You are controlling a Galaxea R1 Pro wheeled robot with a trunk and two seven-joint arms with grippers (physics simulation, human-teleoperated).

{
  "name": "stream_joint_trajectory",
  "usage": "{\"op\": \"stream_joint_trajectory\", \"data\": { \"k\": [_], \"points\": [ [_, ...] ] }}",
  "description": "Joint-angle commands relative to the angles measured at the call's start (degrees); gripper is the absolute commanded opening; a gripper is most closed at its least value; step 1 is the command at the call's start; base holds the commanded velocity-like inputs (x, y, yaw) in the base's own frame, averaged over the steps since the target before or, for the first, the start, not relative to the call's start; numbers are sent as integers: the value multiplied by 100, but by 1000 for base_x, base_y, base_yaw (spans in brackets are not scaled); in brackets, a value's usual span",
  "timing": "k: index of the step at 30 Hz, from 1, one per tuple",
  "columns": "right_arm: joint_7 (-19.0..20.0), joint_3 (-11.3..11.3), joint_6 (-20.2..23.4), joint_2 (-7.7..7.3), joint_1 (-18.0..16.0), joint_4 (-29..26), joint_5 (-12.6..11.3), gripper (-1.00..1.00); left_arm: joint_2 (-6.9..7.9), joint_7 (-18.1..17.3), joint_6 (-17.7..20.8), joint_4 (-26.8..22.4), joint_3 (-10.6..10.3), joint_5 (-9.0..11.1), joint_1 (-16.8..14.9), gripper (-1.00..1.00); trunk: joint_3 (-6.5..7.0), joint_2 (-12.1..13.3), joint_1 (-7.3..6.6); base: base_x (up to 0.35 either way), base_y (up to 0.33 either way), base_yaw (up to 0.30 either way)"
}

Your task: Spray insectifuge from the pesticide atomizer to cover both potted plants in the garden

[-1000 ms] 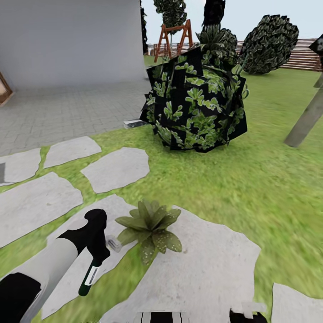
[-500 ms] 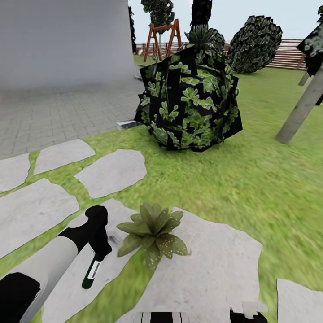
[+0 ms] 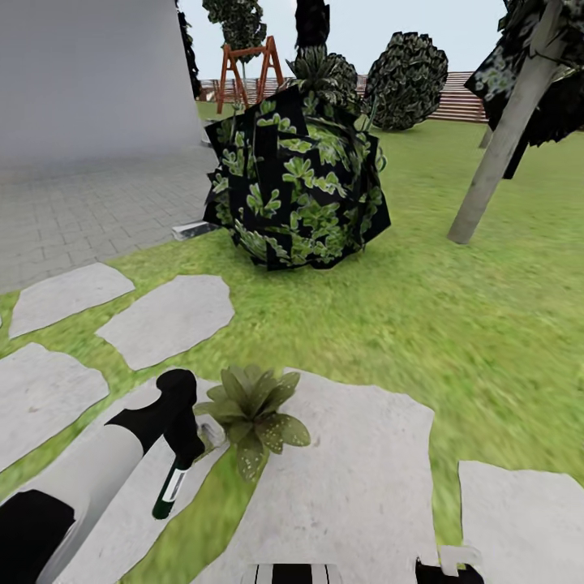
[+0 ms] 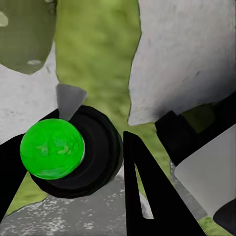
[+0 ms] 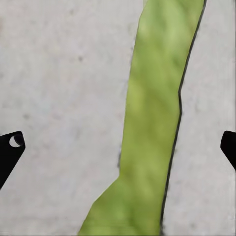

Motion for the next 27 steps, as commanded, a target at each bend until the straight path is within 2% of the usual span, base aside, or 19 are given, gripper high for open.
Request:
{"op": "stream_joint_trajectory", "data": {
  "k": [1, 6, 14, 18, 25, 27],
  "points": [
    [-16, 49, -10, 1, 0, 0, -44, 100, 11, -55, 64, -13, -23, -39, -7, -100, -4, -2, -5, -330, 0, -286],
    [-16, 49, -10, 1, -3, 0, -44, 100, 19, -55, 77, -13, -23, -48, -47, -100, -4, -2, -5, -166, 0, -245],
    [1, 74, -18, 1, -3, 9, -15, 100, 40, -79, 67, 7, -29, -57, -413, -100, -4, -2, -5, -5, 0, -19],
    [2, 83, -18, 1, -2, 9, -9, 100, 178, -74, 62, 31, -24, -57, -433, -100, -4, -2, -5, 0, 0, 0],
    [2, 75, -10, 1, -2, 9, -9, 100, 550, -81, 47, 82, -20, -57, -369, -100, -4, -2, -5, 0, 0, 0],
    [-2, 71, -10, 1, -3, 6, -14, 100, 574, -81, 45, 83, -23, -57, -360, -100, -4, -2, -5, 0, 0, 0]
  ]
}}
